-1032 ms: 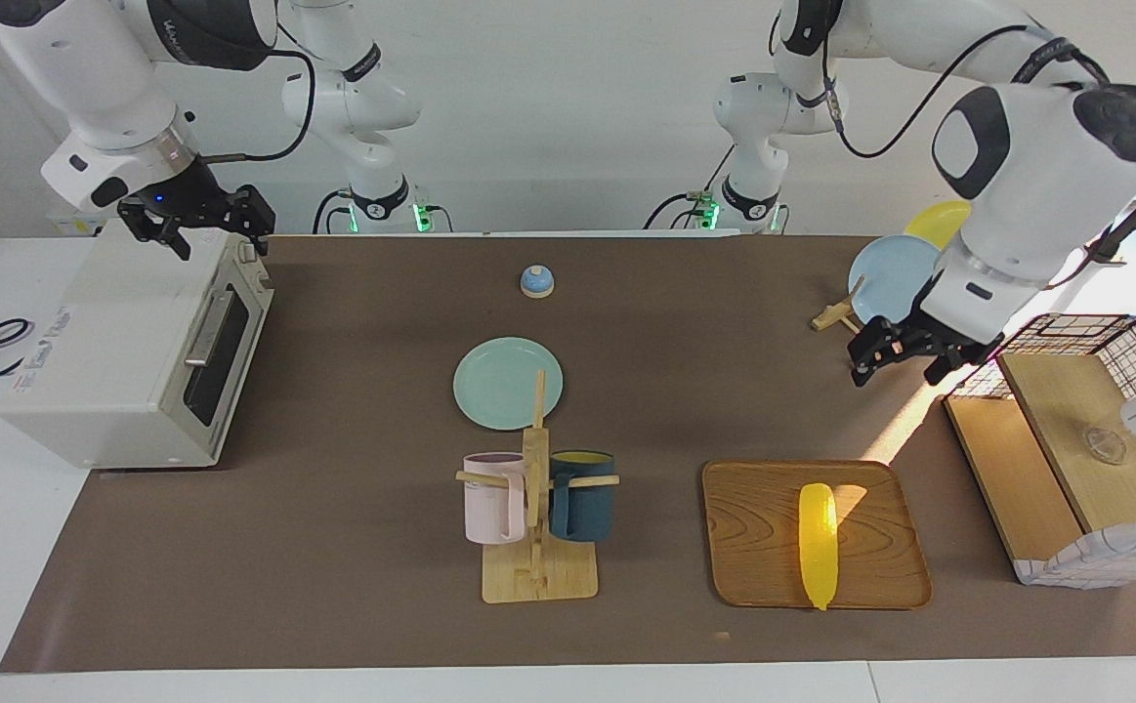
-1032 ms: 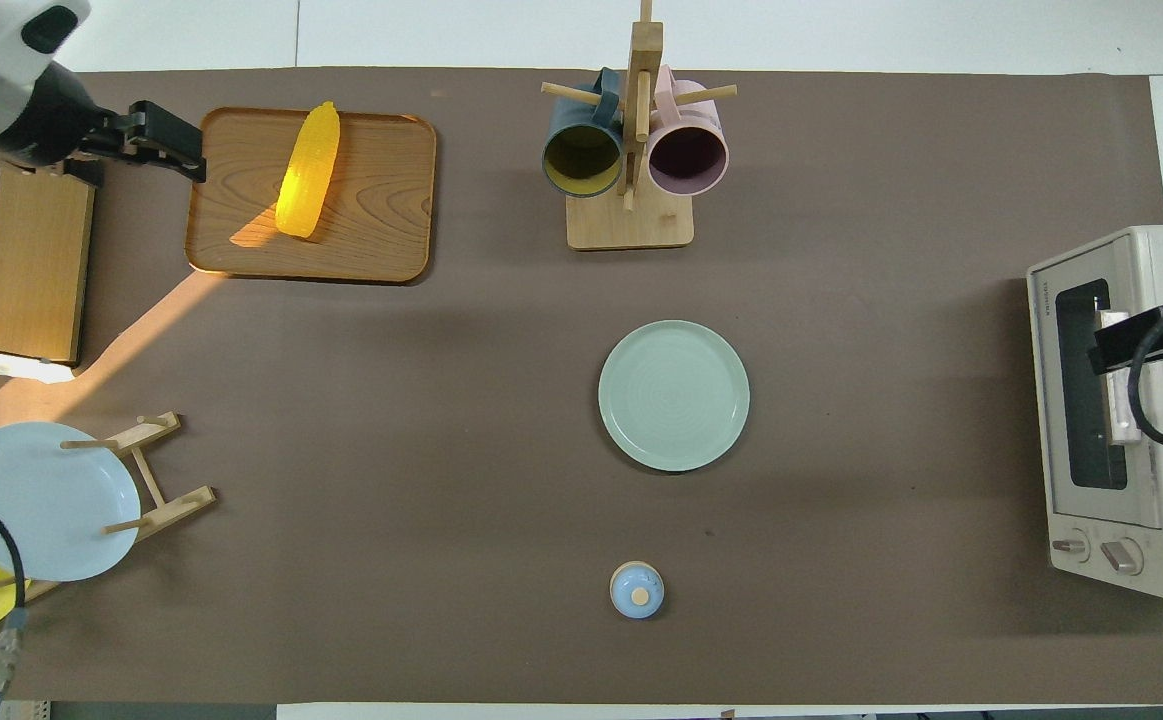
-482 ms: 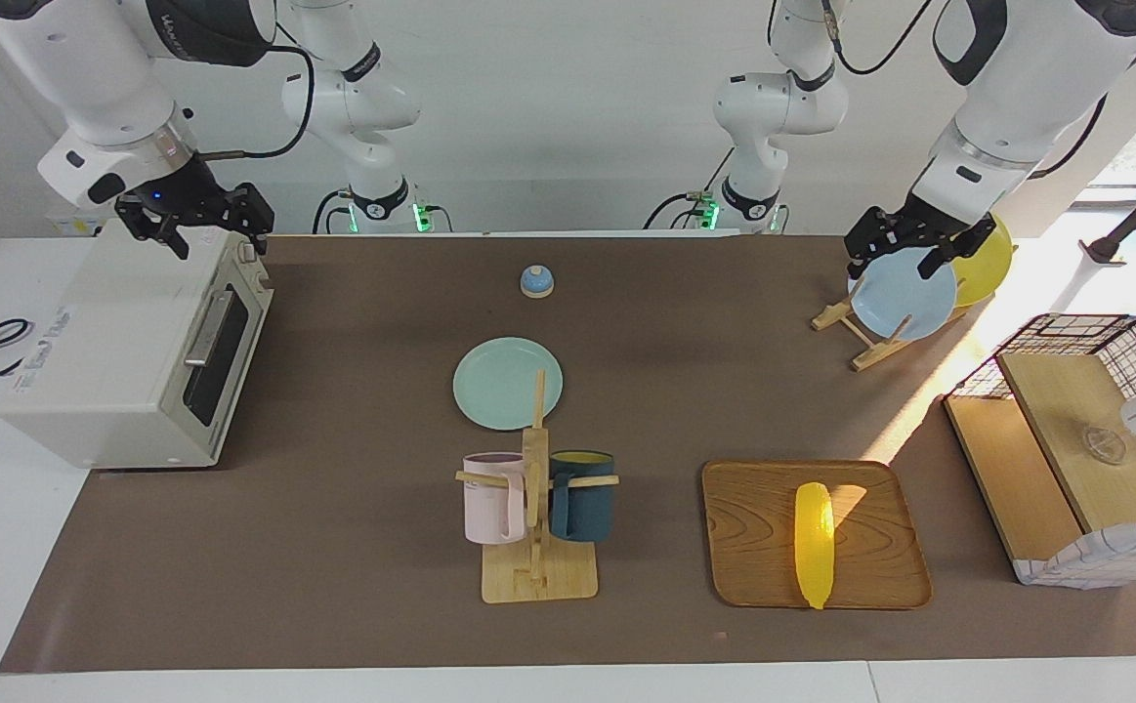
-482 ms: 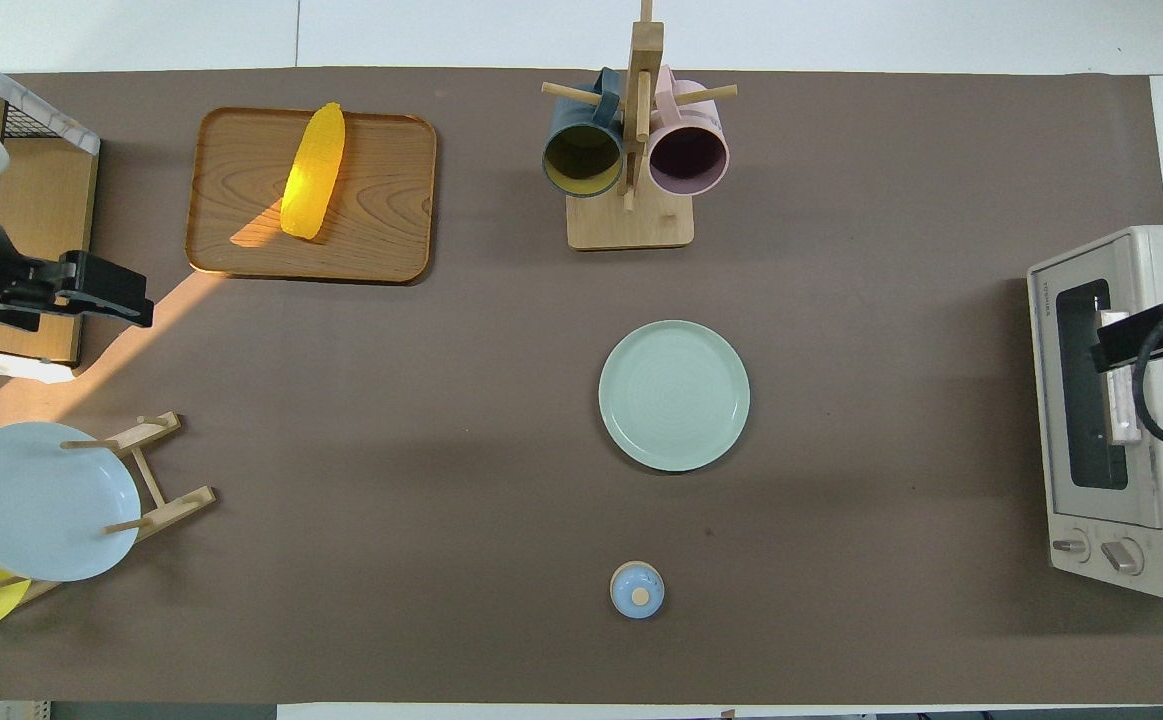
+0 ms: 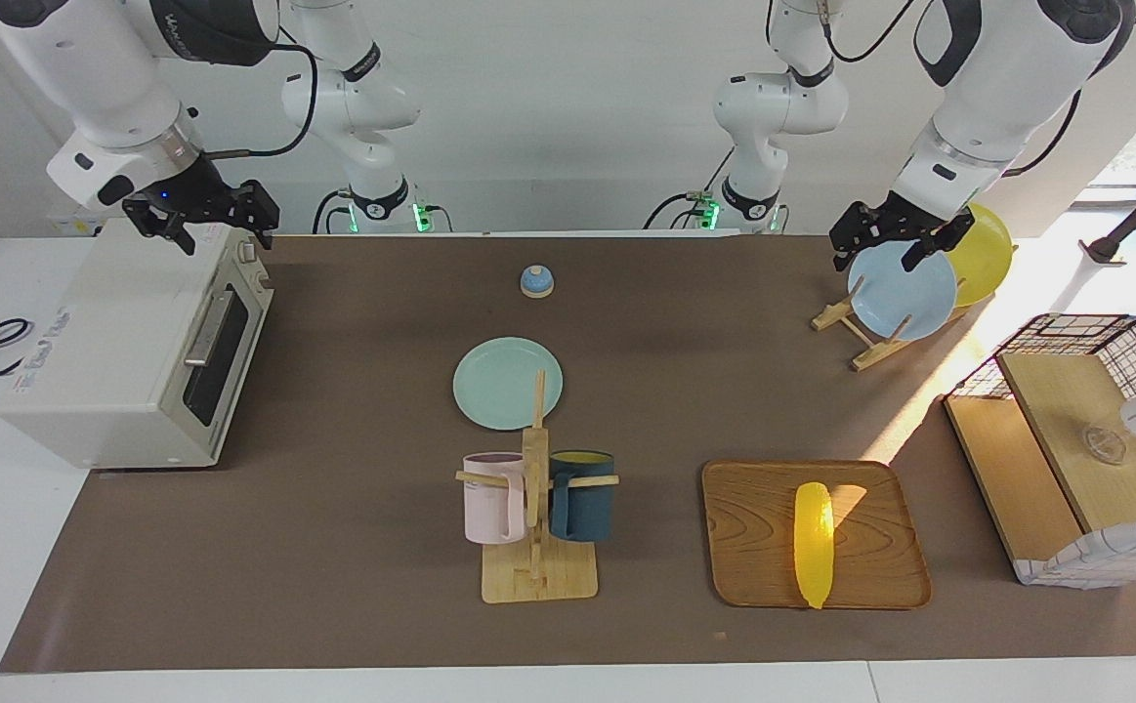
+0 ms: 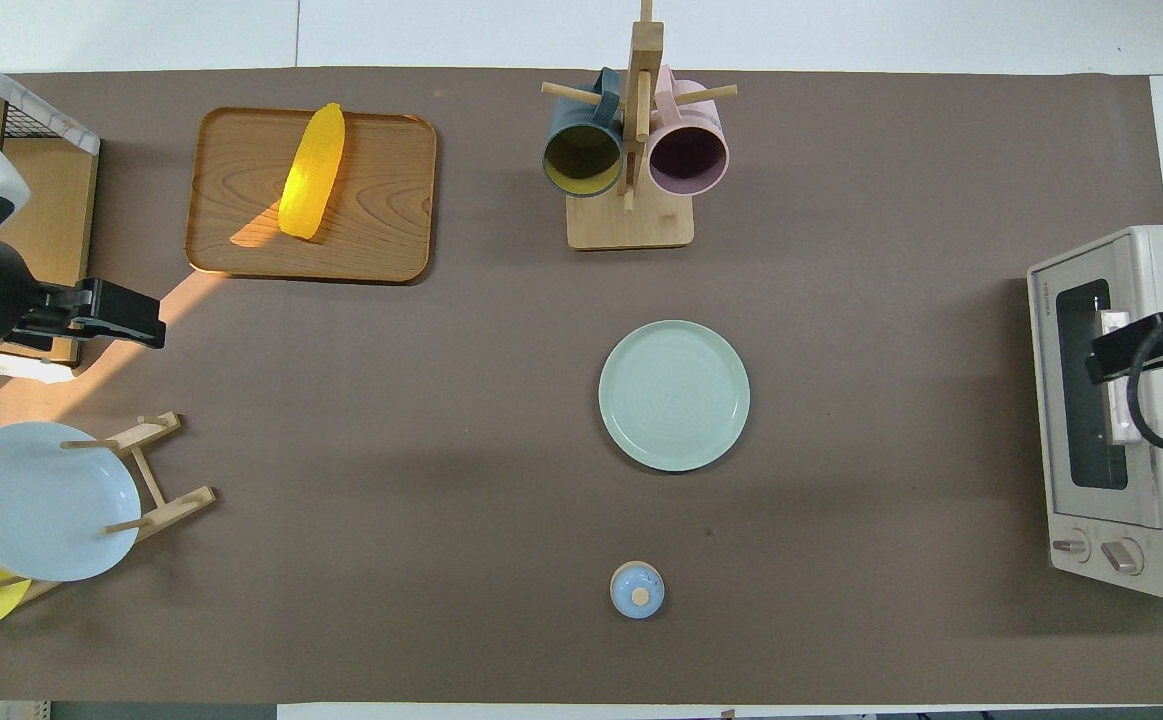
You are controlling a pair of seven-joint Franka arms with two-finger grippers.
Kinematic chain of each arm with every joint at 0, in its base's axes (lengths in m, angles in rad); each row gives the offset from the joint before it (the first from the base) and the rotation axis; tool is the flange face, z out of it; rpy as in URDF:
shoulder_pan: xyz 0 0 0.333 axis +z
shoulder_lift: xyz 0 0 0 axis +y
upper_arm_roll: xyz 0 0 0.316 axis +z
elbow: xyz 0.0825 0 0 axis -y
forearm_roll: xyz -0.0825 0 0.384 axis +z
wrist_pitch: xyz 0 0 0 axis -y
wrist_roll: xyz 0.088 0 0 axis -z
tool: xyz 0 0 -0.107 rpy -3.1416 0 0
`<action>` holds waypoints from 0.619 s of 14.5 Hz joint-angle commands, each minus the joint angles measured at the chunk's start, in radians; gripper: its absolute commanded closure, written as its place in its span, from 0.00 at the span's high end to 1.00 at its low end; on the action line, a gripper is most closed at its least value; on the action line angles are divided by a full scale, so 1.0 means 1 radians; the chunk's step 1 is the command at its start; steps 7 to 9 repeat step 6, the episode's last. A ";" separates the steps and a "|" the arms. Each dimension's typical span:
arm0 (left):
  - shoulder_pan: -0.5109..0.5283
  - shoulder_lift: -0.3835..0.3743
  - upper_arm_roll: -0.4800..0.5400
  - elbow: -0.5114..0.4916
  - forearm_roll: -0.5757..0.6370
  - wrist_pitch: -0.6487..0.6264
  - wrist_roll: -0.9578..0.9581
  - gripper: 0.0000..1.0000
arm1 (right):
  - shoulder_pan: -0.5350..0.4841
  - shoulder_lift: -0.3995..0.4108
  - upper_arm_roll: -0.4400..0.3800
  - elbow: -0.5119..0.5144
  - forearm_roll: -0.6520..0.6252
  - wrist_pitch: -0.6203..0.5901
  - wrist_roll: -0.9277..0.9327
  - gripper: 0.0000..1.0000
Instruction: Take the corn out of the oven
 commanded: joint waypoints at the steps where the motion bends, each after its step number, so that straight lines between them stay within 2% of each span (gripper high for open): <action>1: 0.025 0.016 -0.025 0.027 0.018 -0.009 0.001 1.00 | 0.014 0.012 -0.025 0.025 0.025 -0.026 -0.001 1.00; 3: 0.021 0.015 -0.023 0.026 0.018 -0.011 0.001 1.00 | 0.029 0.012 -0.045 0.023 0.025 -0.024 -0.003 1.00; 5: 0.035 0.011 -0.026 0.024 0.018 -0.012 0.003 1.00 | 0.070 0.012 -0.098 0.020 0.025 -0.023 -0.006 1.00; 9: 0.031 0.010 -0.026 0.024 0.018 -0.012 0.001 1.00 | 0.070 0.015 -0.102 0.022 0.028 -0.018 -0.003 1.00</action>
